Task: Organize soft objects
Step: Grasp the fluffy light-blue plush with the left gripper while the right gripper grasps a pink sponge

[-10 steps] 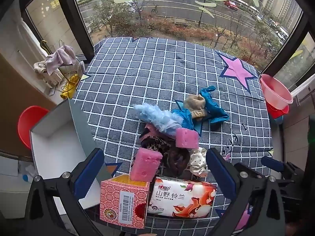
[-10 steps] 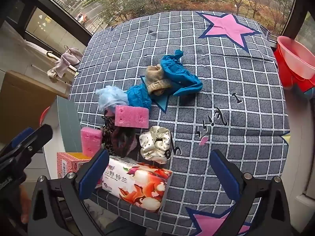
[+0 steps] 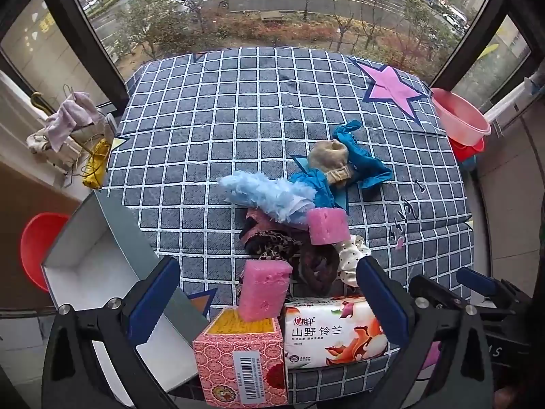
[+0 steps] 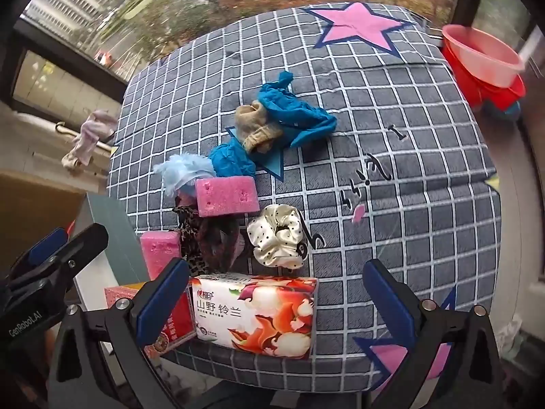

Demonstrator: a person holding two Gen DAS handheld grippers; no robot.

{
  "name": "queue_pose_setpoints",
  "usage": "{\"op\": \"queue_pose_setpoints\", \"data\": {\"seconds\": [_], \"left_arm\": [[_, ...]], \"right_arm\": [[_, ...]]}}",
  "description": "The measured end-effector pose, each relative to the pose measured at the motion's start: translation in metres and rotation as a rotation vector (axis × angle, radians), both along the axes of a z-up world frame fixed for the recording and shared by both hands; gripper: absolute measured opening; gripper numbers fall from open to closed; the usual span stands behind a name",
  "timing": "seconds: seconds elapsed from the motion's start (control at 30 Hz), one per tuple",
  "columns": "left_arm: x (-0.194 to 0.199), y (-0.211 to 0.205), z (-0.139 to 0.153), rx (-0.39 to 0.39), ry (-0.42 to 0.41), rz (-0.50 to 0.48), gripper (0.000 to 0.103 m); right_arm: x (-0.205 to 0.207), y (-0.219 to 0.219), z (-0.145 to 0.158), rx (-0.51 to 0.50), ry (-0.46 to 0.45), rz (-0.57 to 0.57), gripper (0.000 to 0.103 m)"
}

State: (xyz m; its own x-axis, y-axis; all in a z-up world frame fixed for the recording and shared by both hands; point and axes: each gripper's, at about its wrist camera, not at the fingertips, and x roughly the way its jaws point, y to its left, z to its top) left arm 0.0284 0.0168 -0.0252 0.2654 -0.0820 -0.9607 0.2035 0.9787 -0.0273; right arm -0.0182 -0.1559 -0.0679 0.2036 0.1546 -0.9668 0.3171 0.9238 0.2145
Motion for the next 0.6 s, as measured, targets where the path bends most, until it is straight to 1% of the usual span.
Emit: {"op": "queue_pose_setpoints", "data": {"seconds": [0.1,0.3,0.47,0.6], "left_arm": [[0.004,0.009,-0.002,-0.012,0.01,-0.003,0.103],[0.01,0.025,-0.007,-0.044,0.039,0.005,0.103],[0.017,0.034,-0.013,-0.086,0.082,0.032,0.103],[0.027,0.038,-0.019,-0.12,0.126,0.034,0.103]], "right_arm": [[-0.002,0.009,0.0,0.01,0.017,-0.046,0.103],[0.005,0.022,0.003,-0.018,0.034,-0.045,0.103],[0.012,0.029,0.004,-0.042,0.049,-0.021,0.103],[0.016,0.029,-0.002,-0.036,0.067,-0.016,0.103]]}}
